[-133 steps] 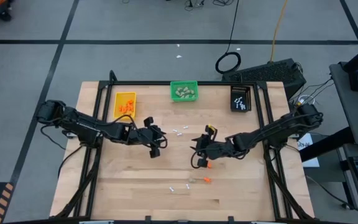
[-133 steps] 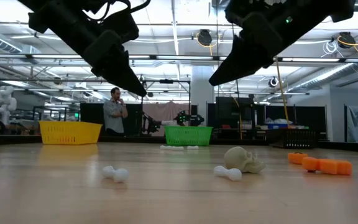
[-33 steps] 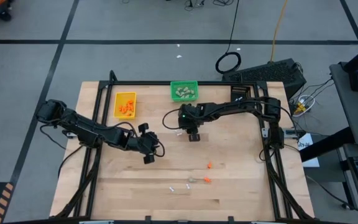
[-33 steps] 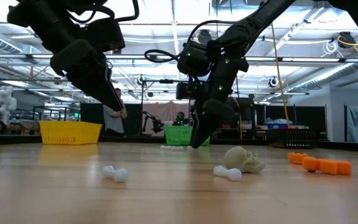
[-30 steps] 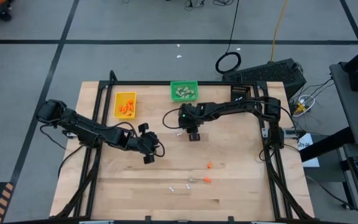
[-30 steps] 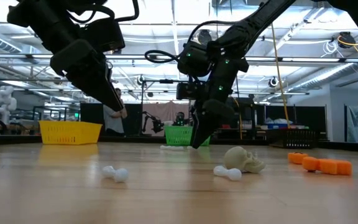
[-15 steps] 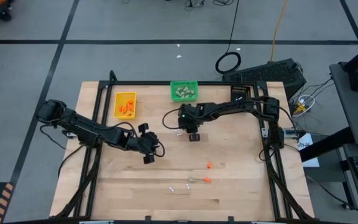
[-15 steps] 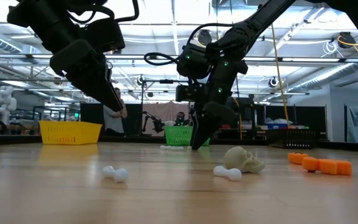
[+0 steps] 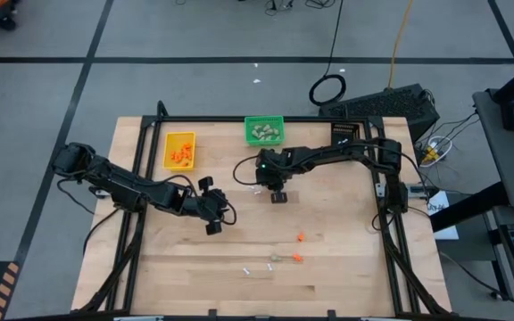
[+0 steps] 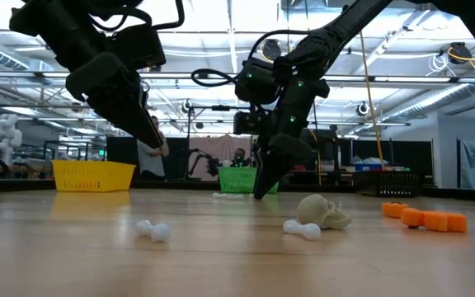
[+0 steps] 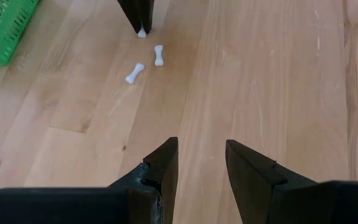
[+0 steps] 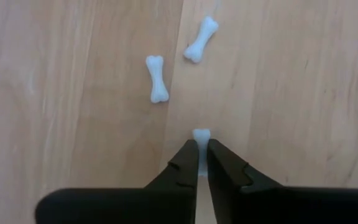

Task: Sort Halloween decoration
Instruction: Put the white bone toy into the black bin

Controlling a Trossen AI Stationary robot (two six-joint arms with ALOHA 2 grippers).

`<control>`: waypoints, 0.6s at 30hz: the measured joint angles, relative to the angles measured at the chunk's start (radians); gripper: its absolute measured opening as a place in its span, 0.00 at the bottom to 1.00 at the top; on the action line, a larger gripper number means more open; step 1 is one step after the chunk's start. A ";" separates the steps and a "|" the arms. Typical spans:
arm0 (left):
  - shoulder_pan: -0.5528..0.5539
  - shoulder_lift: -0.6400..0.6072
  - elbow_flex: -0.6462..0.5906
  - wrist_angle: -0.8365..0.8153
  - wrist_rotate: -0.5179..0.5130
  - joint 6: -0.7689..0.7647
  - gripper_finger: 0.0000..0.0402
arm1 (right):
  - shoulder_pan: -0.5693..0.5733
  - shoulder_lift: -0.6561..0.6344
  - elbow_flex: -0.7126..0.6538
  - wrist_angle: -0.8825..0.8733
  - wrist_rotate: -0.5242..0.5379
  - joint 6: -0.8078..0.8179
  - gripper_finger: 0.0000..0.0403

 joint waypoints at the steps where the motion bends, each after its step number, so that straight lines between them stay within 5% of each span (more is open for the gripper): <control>1: 0.000 0.000 0.000 0.000 0.000 0.000 0.33 | 0.000 0.000 0.000 0.000 0.000 -0.004 0.02; 18: 0.000 0.000 0.000 -0.005 0.000 0.003 0.33 | 0.002 -0.002 -0.002 -0.011 -0.001 -0.007 0.00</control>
